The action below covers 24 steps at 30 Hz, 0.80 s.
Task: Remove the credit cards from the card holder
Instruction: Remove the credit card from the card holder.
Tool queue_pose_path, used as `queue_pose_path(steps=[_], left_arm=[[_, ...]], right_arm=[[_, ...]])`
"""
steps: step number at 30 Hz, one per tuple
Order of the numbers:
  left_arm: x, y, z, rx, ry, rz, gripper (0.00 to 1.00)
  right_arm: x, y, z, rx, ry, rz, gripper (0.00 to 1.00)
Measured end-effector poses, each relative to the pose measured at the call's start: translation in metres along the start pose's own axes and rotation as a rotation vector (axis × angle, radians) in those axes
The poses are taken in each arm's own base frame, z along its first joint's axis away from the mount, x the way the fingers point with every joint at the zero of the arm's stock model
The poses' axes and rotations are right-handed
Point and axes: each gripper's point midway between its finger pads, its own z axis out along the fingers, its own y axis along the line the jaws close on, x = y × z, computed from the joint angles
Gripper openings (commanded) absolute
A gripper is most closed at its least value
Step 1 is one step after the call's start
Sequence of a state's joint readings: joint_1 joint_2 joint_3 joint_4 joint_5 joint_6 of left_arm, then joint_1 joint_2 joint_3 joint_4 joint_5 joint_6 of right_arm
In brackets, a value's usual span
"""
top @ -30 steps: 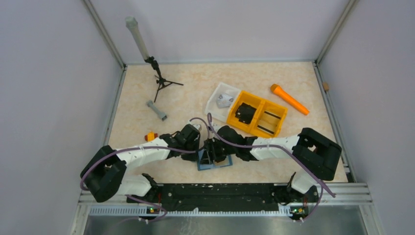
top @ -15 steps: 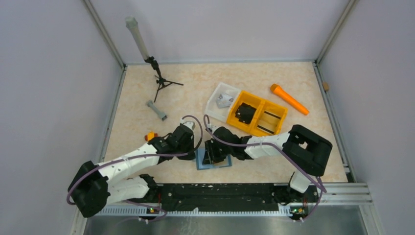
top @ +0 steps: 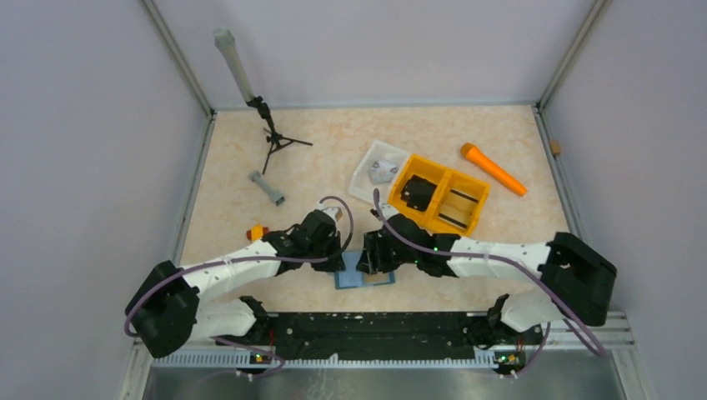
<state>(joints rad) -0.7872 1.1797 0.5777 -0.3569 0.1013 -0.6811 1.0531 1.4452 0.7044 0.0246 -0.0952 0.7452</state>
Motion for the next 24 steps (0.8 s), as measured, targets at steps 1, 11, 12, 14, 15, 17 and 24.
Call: queue_pose_path(steps=[1,11,12,14,15,17,24], left_arm=[[0.000,-0.001,0.002,0.007,0.004,-0.001,0.10],[0.000,-0.024,0.014,0.087,0.035,0.019,0.11],[-0.001,-0.027,0.015,0.096,0.035,0.022,0.11],[-0.001,-0.030,0.018,0.105,0.037,0.025,0.11],[-0.001,-0.030,0.020,0.105,0.042,0.025,0.11],[0.001,-0.028,0.025,0.095,0.053,0.023,0.10],[0.007,-0.022,0.035,0.070,0.085,0.019,0.09]], right_arm=[[-0.003,-0.002,-0.008,0.013,-0.021,0.000,0.54],[0.021,-0.051,-0.023,0.148,-0.004,0.085,0.57],[0.025,-0.058,-0.023,0.156,0.005,0.102,0.57],[0.030,-0.067,-0.022,0.152,0.013,0.141,0.56],[0.029,-0.065,-0.023,0.137,0.011,0.152,0.56],[0.025,-0.062,-0.022,0.113,0.002,0.162,0.56],[0.021,-0.050,-0.021,0.057,-0.002,0.169,0.55]])
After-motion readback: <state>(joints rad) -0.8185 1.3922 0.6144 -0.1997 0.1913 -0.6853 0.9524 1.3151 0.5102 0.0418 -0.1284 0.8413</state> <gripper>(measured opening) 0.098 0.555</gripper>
